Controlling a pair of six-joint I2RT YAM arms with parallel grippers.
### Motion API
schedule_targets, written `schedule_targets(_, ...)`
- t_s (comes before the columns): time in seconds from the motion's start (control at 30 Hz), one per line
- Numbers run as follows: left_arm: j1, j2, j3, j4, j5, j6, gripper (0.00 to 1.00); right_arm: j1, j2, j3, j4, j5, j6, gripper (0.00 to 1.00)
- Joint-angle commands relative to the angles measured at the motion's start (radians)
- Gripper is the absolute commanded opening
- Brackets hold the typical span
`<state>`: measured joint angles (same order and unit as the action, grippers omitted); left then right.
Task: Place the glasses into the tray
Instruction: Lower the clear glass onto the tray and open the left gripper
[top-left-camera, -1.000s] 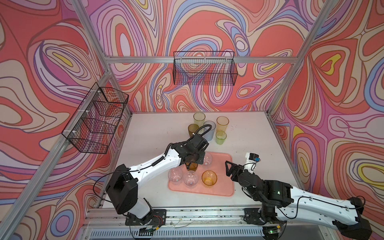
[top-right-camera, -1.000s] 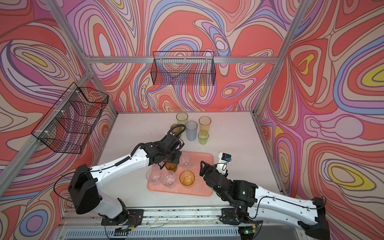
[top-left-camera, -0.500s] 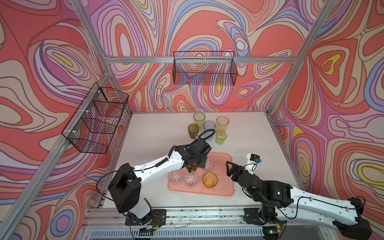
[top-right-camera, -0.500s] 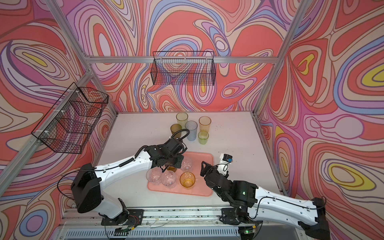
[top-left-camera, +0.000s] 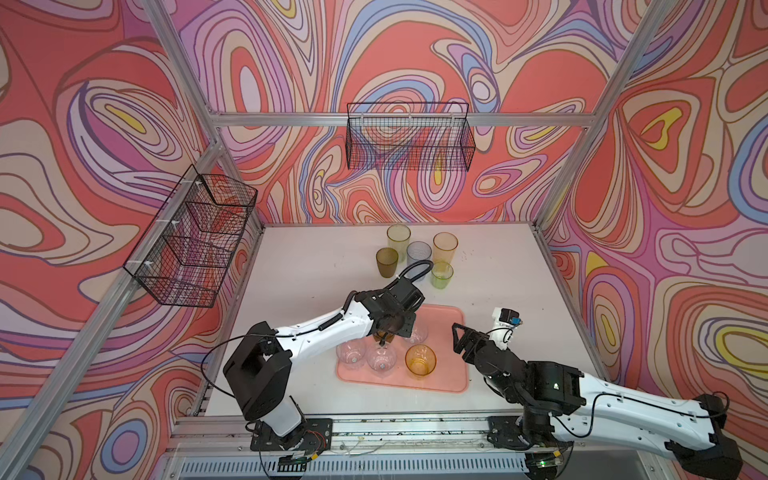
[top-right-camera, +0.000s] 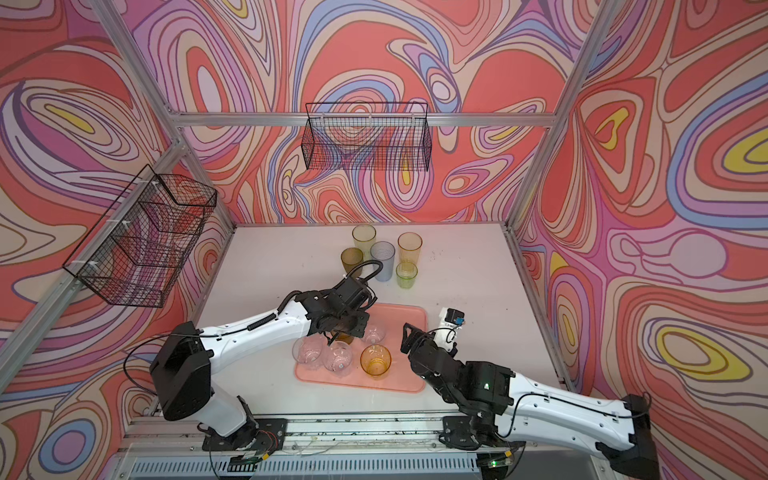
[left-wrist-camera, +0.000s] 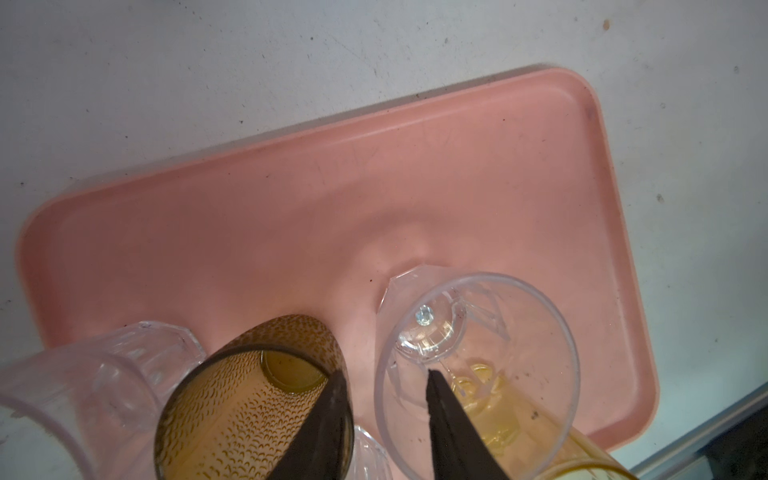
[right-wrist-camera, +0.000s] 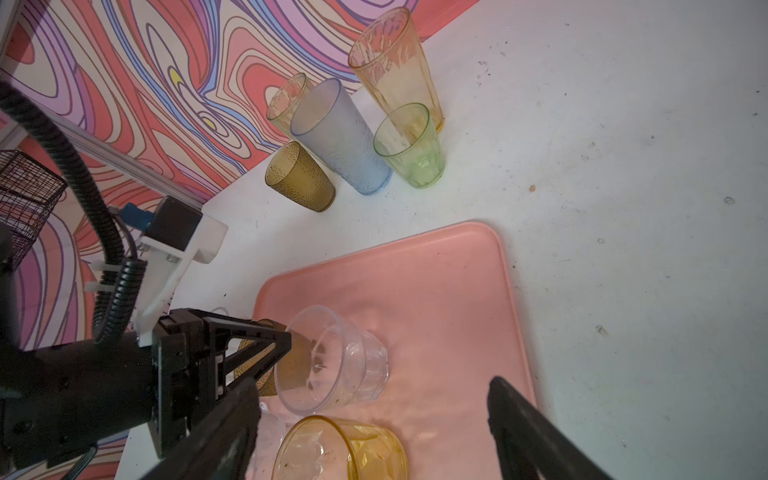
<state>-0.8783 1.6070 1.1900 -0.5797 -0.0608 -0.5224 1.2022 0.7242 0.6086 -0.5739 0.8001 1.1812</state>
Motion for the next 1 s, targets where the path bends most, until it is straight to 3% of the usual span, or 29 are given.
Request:
schedule_targets(0.0, -0.008, -0.024, 0.035, 0.009, -0.01, 0.013, 0.55, 0.005, 0.009, -0.004, -0.016, 0.022, 0.007, 0.89)
schedule_targets(0.13, -0.008, -0.051, 0.049, 0.012, -0.031, 0.026, 0.61, 0.006, 0.023, 0.002, -0.009, 0.002, 0.011, 0.89)
schedule_targets(0.2, -0.009, -0.068, 0.06, 0.009, -0.054, 0.04, 0.7, 0.004, 0.035, 0.007, -0.009, -0.004, 0.013, 0.89)
schedule_targets(0.23, -0.008, -0.076, 0.062, 0.009, -0.062, 0.046, 0.89, 0.006, 0.042, 0.01, -0.011, -0.003, 0.013, 0.89)
schedule_targets(0.27, -0.008, -0.086, 0.065, 0.01, -0.074, 0.054, 1.0, 0.005, 0.049, 0.014, -0.018, -0.001, 0.019, 0.89)
schedule_targets(0.77, -0.008, -0.312, -0.029, 0.049, -0.262, 0.147, 1.0, -0.014, 0.124, 0.084, -0.027, -0.003, -0.029, 0.89)
schedule_targets(0.97, -0.008, -0.405, -0.101, 0.07, -0.317, 0.151, 1.0, -0.135, 0.149, 0.105, -0.018, -0.117, -0.096, 0.89)
